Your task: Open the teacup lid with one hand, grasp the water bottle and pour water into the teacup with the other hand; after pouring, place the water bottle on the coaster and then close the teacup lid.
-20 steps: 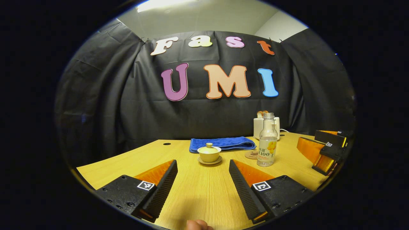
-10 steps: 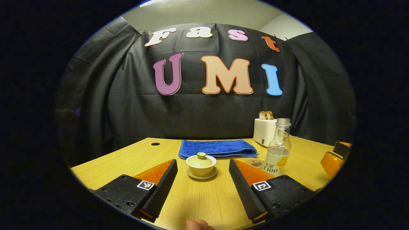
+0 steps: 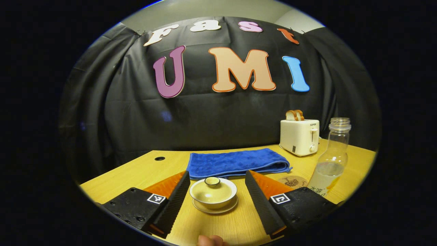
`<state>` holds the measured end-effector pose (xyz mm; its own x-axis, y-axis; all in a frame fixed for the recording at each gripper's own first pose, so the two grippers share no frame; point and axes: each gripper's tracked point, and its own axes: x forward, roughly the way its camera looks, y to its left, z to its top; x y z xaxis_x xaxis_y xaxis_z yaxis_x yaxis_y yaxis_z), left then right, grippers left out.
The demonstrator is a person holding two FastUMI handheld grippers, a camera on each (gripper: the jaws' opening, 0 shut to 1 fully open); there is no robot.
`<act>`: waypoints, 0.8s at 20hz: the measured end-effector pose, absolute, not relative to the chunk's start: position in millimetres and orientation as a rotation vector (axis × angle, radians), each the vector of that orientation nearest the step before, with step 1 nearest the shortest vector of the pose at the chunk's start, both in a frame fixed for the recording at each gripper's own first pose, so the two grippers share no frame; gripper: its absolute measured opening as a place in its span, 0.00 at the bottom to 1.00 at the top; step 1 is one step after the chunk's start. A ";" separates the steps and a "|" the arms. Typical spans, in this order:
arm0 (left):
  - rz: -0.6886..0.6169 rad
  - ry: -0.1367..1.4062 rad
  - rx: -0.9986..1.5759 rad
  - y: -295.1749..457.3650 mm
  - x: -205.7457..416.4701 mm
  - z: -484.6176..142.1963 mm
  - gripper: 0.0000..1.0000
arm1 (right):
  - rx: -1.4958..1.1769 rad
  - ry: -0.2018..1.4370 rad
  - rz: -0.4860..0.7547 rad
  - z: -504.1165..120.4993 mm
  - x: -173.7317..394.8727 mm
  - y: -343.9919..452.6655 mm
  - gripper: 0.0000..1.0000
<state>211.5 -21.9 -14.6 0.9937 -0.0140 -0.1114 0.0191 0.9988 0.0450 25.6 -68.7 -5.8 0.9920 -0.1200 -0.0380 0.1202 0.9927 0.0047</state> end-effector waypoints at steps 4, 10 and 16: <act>-0.018 0.121 0.037 -23.3 230.6 -19.6 0.97 | 0.005 0.051 -0.131 -10.7 29.8 -76.1 0.96; -0.011 0.130 0.036 -20.6 251.8 -21.8 0.97 | 0.004 0.070 -0.132 -18.2 35.0 -79.2 0.98; -0.006 0.142 0.052 -18.9 259.0 -29.1 0.81 | 0.017 0.077 -0.138 -21.7 37.2 -84.4 0.98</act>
